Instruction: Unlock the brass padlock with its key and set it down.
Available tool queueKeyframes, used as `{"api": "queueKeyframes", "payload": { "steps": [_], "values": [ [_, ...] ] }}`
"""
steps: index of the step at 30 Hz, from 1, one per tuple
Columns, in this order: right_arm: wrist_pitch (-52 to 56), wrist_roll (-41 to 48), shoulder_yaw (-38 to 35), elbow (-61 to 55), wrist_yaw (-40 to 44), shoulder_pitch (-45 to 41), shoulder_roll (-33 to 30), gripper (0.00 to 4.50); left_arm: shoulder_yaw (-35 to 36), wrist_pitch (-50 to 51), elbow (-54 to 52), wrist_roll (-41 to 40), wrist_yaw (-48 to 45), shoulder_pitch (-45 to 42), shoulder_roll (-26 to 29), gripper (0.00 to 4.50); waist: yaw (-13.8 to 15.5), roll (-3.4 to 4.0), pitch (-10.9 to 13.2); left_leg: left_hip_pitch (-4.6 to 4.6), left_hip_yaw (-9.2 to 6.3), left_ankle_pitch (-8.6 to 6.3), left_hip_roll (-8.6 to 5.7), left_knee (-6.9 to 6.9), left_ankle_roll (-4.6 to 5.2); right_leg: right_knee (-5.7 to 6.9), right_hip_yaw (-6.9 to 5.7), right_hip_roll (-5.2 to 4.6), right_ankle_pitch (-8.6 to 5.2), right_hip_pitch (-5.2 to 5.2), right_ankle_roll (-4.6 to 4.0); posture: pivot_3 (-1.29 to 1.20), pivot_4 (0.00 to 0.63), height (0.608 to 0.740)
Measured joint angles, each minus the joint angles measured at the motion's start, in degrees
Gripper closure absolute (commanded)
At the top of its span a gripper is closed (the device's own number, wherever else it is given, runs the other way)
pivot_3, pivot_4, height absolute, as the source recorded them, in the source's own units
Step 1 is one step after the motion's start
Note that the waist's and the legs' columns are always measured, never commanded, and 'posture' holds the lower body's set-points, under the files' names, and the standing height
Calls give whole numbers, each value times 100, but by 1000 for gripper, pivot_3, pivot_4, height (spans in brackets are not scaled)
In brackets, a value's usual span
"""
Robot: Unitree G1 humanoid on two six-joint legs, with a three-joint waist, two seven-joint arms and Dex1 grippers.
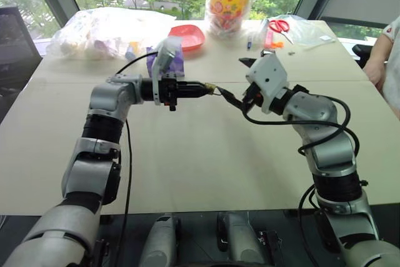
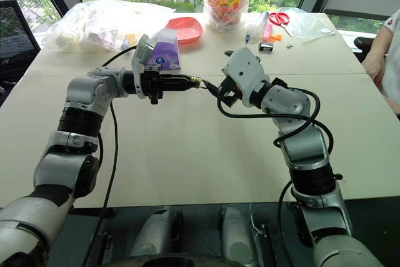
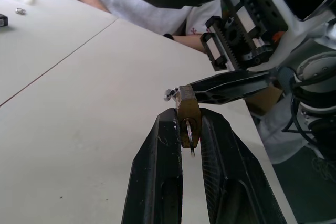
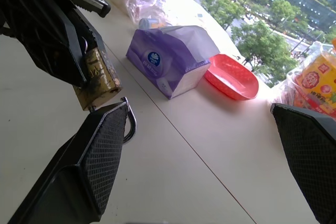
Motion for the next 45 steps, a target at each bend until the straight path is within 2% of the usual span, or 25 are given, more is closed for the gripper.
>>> {"api": "queueKeyframes", "payload": {
  "steps": [10,25,33,38,45],
  "values": [
    [0,172,97,330,278,16,-218,41,-102,138,-853,-215,-246,296,328,4500,2,0,0,0,0,0,1,0,0,-1,1,0,-1,-1,-1,0,150,740],
    [152,612,89,142,451,102,-360,41,-189,-449,-317,-60,-78,329,202,4500,5,0,0,-2,0,0,1,0,0,-2,0,-1,-1,-2,-1,0,150,740],
    [98,462,96,71,384,416,-685,41,-192,-519,-14,5,-94,270,139,4500,11,0,0,-13,1,0,-1,2,0,-5,0,-3,-1,-8,-1,0,150,740],
    [261,719,-319,82,201,127,-642,41,-193,-524,43,35,-118,205,148,4500,-5,0,0,-20,3,0,2,2,0,-2,0,0,1,-21,-1,0,150,740],
    [267,884,-177,47,140,5,-419,41,-195,-463,-149,34,-189,225,148,4500,7,0,0,-32,1,0,0,2,0,-1,0,0,1,-27,0,0,150,740]
  ]
}}
